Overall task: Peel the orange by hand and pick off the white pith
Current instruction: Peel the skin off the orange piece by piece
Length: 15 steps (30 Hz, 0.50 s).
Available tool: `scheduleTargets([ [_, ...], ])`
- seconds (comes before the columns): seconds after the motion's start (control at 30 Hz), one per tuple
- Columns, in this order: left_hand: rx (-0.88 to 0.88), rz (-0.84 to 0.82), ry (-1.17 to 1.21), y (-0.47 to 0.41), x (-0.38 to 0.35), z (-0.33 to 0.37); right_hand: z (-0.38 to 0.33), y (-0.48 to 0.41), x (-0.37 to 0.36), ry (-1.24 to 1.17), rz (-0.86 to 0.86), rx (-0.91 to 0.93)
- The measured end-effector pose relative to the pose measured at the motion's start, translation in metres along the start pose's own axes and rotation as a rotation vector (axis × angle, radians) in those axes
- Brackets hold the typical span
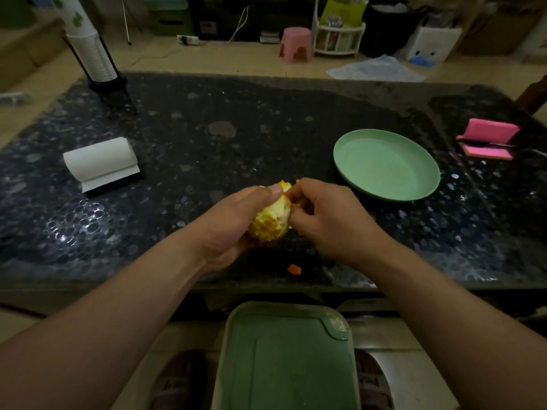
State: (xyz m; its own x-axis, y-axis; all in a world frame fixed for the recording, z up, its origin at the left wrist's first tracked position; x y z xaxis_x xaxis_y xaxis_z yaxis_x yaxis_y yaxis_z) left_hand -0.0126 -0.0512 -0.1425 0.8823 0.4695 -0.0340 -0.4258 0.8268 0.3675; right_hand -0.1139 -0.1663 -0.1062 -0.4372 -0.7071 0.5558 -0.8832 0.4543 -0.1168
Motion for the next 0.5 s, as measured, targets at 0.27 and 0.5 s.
scheduleTargets([
  [0.27,0.046,-0.044,0.144,0.004,-0.001,0.003,0.005,-0.003,0.005,-0.403,0.002,-0.122],
  [0.5,0.126,-0.101,0.247,0.007,-0.004,-0.002,0.027,-0.007,-0.002,-0.565,0.009,-0.271],
])
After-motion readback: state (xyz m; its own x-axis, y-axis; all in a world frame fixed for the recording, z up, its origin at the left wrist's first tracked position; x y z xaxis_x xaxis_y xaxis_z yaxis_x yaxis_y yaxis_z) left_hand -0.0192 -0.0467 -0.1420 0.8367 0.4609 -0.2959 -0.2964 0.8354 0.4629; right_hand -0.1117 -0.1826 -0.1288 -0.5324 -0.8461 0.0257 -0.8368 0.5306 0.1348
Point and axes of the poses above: each hand's wrist, its own y-axis away from the middle knuckle, its own x-axis out of the back of the hand, z = x × y, the point moved 7 cm from there along -y, towards the middle knuckle, and after that the axes turned 11 degrees about -y, right-handed, at the moved point
